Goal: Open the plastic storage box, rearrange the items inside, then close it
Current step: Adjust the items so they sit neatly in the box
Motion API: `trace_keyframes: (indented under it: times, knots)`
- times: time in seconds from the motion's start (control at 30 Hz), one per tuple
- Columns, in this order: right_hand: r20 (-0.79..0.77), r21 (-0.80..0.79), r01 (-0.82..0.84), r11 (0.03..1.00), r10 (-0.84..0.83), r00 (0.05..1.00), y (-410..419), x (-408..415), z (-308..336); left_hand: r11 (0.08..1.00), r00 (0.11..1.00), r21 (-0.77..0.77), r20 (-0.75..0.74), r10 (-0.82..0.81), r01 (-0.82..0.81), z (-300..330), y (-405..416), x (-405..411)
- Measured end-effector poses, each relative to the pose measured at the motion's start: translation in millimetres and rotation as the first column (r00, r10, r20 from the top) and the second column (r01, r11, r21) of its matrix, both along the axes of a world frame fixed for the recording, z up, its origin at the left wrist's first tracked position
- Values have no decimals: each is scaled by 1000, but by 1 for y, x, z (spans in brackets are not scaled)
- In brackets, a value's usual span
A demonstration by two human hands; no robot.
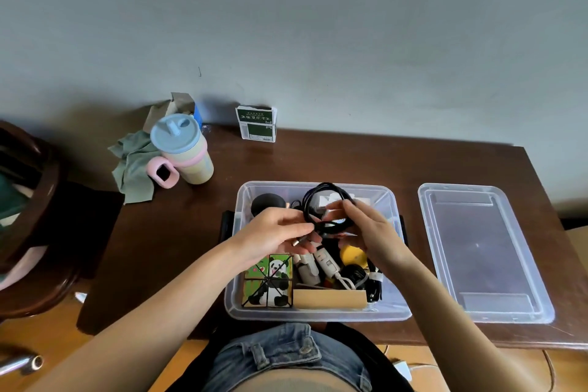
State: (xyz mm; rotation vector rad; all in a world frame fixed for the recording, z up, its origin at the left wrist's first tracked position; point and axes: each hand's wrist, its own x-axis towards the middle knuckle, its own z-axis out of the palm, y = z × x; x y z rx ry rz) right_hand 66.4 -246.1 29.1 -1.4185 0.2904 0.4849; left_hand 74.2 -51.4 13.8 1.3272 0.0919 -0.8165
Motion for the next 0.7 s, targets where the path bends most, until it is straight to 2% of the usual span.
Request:
trace_keyframes:
  times: [0.07, 0.13, 0.23, 0.3, 0.37, 0.43, 0.53, 0.7]
  knots:
    - [45, -233, -77, 969, 90, 995, 2, -1, -4, 998, 998, 31, 27, 59, -59, 0, 5, 3]
    - [70, -455, -167, 875, 222, 973, 3, -1, -9, 996, 997, 60, 46, 67, -69, 1, 11, 6]
    - [55, -506, -263, 821, 335, 941, 9, 0, -12, 968, 987, 232, 148, 63, -97, -1, 19, 10]
    - [60, -573, -254, 779, 349, 935, 12, 4, -16, 921, 961, 348, 264, 83, -175, -3, 24, 13]
    - [55, -688, -220, 692, 352, 934, 11, 9, -22, 867, 928, 450, 370, 38, -215, -2, 31, 16]
    - [13, -778, -242, 579, 400, 916, 13, 11, -31, 816, 908, 539, 417, -44, -209, -1, 34, 18]
    - [-37, -865, -273, 421, 490, 871, 24, 11, -43, 781, 913, 608, 386, -134, -142, 0, 30, 21]
    - [-97, -938, -259, 229, 544, 833, 43, 18, -57, 741, 914, 672, 298, -275, 3, 2, 7, 24]
